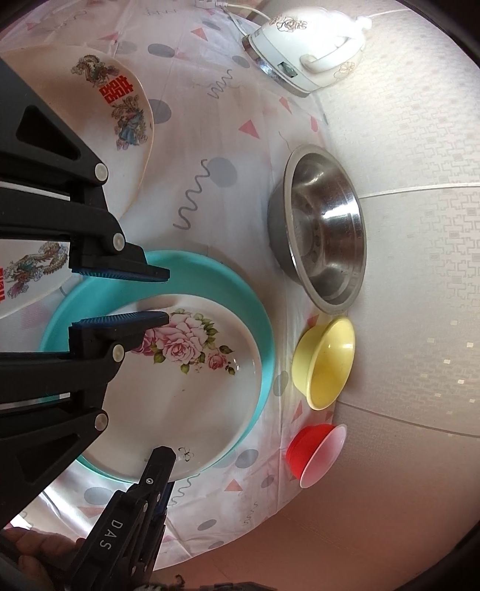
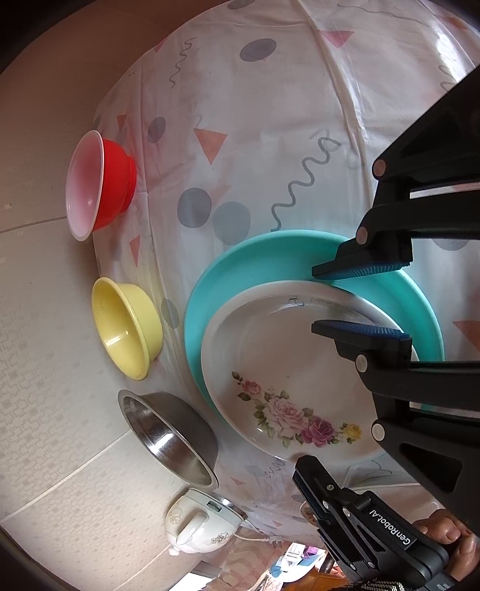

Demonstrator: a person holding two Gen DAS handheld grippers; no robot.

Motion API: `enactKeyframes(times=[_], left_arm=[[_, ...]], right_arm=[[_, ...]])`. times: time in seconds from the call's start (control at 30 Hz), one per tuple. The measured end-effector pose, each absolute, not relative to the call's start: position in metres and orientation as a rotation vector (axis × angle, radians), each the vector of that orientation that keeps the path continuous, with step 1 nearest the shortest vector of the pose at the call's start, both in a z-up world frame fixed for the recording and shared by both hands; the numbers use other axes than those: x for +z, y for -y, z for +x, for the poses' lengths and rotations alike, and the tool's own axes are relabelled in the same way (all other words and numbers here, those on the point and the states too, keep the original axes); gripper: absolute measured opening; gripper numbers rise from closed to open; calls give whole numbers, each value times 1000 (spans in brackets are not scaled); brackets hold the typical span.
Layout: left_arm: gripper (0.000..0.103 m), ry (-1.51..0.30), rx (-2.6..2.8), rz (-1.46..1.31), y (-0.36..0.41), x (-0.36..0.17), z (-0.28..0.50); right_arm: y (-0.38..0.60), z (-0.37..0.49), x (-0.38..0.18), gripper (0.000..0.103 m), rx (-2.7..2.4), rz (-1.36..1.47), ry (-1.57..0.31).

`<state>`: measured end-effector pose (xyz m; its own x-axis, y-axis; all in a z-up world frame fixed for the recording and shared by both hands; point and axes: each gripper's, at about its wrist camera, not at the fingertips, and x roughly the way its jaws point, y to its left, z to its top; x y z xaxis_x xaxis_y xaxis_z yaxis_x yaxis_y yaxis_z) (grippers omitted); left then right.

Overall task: Organize plates and bowls
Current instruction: 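Lower the rose plate onto the teal plate and open the right gripper, then grasp the rim of the large white bowl with red characters, right gripper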

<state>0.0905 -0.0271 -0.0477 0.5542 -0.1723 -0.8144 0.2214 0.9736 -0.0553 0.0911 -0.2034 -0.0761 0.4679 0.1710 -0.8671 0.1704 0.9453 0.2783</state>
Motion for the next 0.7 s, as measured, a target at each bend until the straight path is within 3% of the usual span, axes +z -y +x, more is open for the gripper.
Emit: enactKeyframes(times=[0.17,0.7], left_arm=[[18,-864,-170,69,16,-27,80],[18,-648,86,25,-69,29,41]], right_arm=[[204,88,-70,28,-12,345,-1067],[187,69,-37,29,38,289,-931]])
